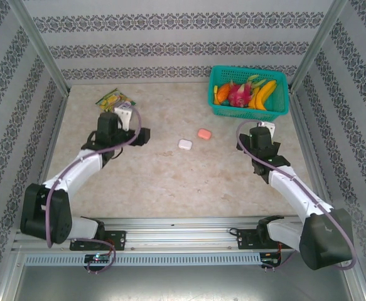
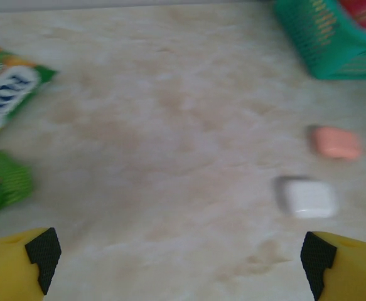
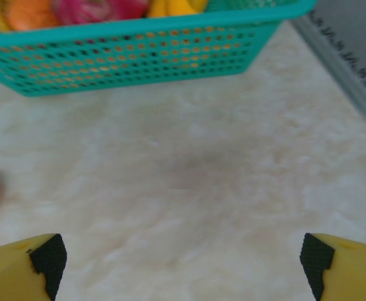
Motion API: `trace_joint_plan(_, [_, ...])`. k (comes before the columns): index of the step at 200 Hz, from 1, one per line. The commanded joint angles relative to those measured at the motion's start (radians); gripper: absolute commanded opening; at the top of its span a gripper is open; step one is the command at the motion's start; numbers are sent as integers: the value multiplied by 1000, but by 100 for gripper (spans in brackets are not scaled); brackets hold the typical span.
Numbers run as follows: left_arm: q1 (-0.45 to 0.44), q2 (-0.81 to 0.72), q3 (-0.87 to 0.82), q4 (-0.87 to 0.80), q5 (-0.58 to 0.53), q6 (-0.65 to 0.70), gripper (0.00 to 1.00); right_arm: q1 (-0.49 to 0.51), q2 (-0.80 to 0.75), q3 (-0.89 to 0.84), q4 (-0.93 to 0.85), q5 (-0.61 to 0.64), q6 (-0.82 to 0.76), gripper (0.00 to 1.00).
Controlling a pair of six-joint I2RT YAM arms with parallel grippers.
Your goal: Insert wireless bluetooth earbuds into charging case
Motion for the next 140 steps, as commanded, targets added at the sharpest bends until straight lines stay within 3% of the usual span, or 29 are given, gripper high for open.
trace_joint_plan(1, [8, -31, -125, 317, -232, 136, 100, -31, 38, -60, 274, 111, -151, 98])
trace_joint_plan(52, [62, 9, -322, 604, -232, 201, 100, -79, 236, -221, 807, 1, -298, 98])
trace_joint_plan(76, [94, 23, -297, 559, -202, 217, 100, -98, 320, -258, 976, -100, -303, 98])
trace_joint_plan(96, [112, -5, -320, 559, -169, 195, 100, -117, 307, -260, 946, -166, -298, 98])
trace_joint_plan(118, [115, -53, -375, 559, -154, 169, 100, -120, 406, -331, 1192, -201, -315, 98])
trace_joint_plan(140, [138, 0, -389, 611, -131, 143, 100, -120, 369, -307, 1058, -201, -310, 98])
